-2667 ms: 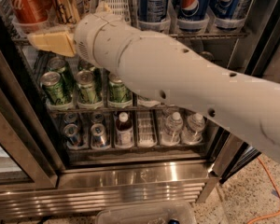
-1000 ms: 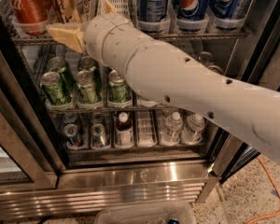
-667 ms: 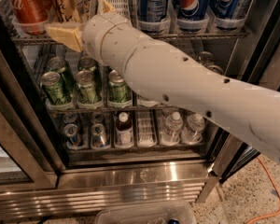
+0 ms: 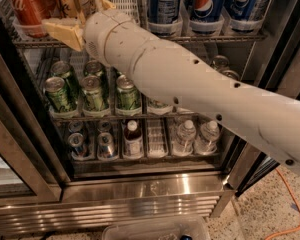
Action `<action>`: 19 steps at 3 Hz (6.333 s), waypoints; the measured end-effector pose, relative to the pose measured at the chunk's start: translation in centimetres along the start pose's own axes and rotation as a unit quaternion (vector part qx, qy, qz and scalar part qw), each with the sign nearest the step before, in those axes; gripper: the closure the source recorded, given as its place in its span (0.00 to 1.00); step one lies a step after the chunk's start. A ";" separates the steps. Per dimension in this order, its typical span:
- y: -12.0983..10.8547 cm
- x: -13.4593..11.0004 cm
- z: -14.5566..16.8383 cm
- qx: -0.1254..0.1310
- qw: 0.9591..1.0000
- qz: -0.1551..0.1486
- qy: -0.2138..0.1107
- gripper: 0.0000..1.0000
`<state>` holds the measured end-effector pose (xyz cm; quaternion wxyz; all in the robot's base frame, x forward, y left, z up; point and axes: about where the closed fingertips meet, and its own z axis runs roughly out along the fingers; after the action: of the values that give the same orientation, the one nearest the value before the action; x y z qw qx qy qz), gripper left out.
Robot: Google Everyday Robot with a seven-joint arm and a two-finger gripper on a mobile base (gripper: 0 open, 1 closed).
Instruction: Pick orange can from top shelf of fridge
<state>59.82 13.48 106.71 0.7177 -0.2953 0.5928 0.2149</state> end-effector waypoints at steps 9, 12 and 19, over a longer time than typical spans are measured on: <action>-1.4 -0.5 1.5 0.009 1.000 -0.001 -0.025 1.00; -2.2 -2.2 1.3 0.020 0.999 -0.018 -0.046 1.00; -0.7 -6.1 -1.5 0.011 0.996 -0.054 -0.069 1.00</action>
Offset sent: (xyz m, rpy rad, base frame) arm 0.0127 0.0084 -0.0103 0.0418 0.0080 0.0047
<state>57.92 12.22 112.57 0.7705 -0.3041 0.5273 0.1891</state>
